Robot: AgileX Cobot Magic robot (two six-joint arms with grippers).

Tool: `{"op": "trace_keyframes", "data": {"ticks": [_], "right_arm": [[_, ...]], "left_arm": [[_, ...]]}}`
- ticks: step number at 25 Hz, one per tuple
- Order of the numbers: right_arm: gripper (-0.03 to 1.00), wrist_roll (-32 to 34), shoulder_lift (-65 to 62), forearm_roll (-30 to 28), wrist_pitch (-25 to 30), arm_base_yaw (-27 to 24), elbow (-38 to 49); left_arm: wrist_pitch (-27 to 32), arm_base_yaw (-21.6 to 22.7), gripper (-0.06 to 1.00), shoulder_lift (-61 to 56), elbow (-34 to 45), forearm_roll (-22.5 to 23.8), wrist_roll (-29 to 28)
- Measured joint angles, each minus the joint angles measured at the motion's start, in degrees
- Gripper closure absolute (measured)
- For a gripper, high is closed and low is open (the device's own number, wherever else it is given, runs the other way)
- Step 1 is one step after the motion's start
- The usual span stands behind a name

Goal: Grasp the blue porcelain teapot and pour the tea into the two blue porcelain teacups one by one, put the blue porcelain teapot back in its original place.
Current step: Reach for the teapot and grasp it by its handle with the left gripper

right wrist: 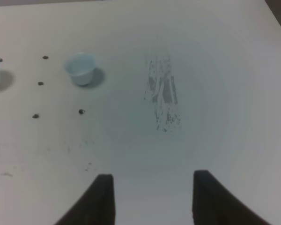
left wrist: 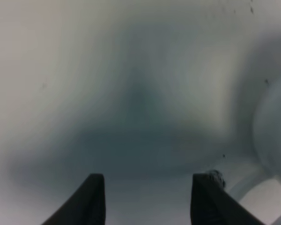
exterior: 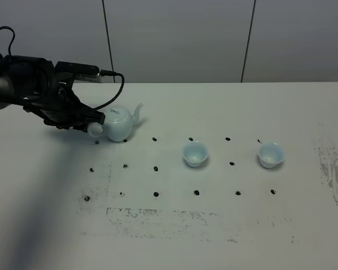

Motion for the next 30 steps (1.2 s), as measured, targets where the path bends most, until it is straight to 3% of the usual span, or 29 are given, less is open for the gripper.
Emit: {"op": "trace_keyframes", "data": {"ticks": [14,21,25,30], "right_arm": [[0.6,0.0,0.0,0.0,0.0,0.0,0.0],[0.6,0.0,0.0,0.0,0.0,0.0,0.0],[0.6,0.0,0.0,0.0,0.0,0.0,0.0],[0.6,0.0,0.0,0.0,0.0,0.0,0.0]], "left_arm": [[10.5,-0.1,0.5,-7.3,0.0,0.0,30.2],[19.2,-0.8,0.5,-8.4,-5.8,-0.2,37.6],[19.9,-1.6,0.5,-7.2,-8.7,-0.3,40.3],[20.1,-2.8,0.5,-4.5,-8.8,-1.8,47.8]]}}
